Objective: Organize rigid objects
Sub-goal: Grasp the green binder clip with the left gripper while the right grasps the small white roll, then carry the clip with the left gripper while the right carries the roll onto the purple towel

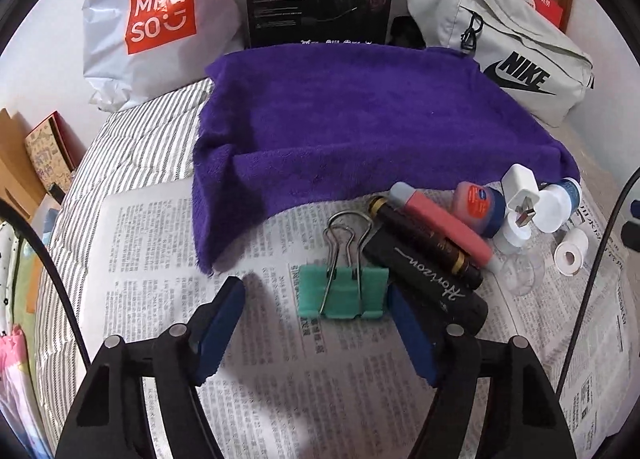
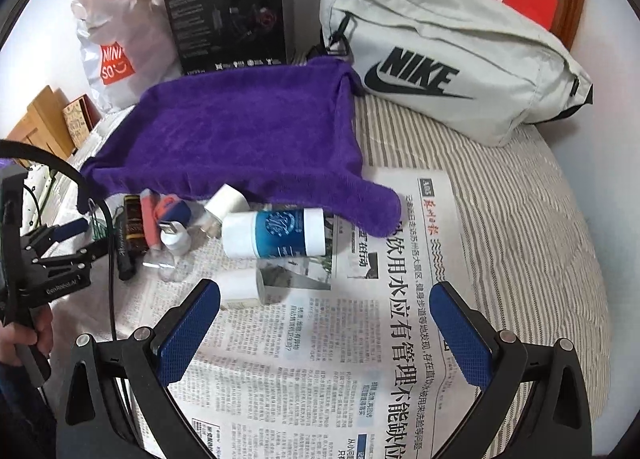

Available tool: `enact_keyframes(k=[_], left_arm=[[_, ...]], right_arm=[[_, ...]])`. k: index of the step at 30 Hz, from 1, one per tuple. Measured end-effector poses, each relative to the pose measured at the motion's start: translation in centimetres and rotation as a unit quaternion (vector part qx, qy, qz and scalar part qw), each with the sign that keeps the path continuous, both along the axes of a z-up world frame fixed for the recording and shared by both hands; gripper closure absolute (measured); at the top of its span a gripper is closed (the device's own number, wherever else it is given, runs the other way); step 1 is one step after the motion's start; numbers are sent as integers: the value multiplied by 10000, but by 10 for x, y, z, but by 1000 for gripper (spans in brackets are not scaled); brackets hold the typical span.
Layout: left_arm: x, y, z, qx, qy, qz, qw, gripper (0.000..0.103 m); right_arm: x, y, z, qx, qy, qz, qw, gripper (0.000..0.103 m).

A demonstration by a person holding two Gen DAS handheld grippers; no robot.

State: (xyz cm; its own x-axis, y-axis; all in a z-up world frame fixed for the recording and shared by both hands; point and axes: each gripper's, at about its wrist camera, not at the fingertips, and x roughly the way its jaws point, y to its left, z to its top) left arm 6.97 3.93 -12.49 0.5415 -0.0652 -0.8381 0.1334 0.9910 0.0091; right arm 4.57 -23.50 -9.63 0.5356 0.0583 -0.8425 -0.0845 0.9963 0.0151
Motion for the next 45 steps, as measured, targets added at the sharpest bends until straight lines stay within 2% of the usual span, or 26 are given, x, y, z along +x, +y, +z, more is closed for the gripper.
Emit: enact_keyframes(k=[3,5,6,7,12,17,23,24,27,33,42,45], left_arm=[[0,0,1,4,-102,-43,9999,44],[-1,-1,1,-13,-171,-16,9999,53],[-2,-2,2,-39,-205,-27,9998,62],[-3,-1,2,-70,-229,-12,9997,64],[-8,0,1,-107,-374,-25,9992,64],[-8,1,0,-118,-366,-24,9993,64],[-7,2,0,-157,-360,-31,9992,64],[-7,2,0,-149,-359,-32,9992,64],[-7,1,0,-160,-359,-27,9992,64],[-7,1,0,-133,-375,20,9992,64],[-7,0,-3,-101,-411,13,9991,64],[-7,0,-3,-87,-415,10,9991,63]], right_arm=[[1,-1,-4,94,25,88,9999,0],[1,1,-8,117,31,157,9998,0],[2,1,-10,120,31,177,9998,0],[2,2,-12,132,38,202,9997,0],[4,11,-23,330,78,353,9988,0],[9,30,-32,208,-18,584,9981,4],[19,44,-48,162,40,837,9964,44],[20,45,-52,151,83,858,9962,56],[18,45,-53,69,-55,875,9961,72],[20,39,-54,142,-92,950,9953,72],[6,38,-60,113,-583,899,9942,72],[6,39,-60,59,-605,899,9941,72]])
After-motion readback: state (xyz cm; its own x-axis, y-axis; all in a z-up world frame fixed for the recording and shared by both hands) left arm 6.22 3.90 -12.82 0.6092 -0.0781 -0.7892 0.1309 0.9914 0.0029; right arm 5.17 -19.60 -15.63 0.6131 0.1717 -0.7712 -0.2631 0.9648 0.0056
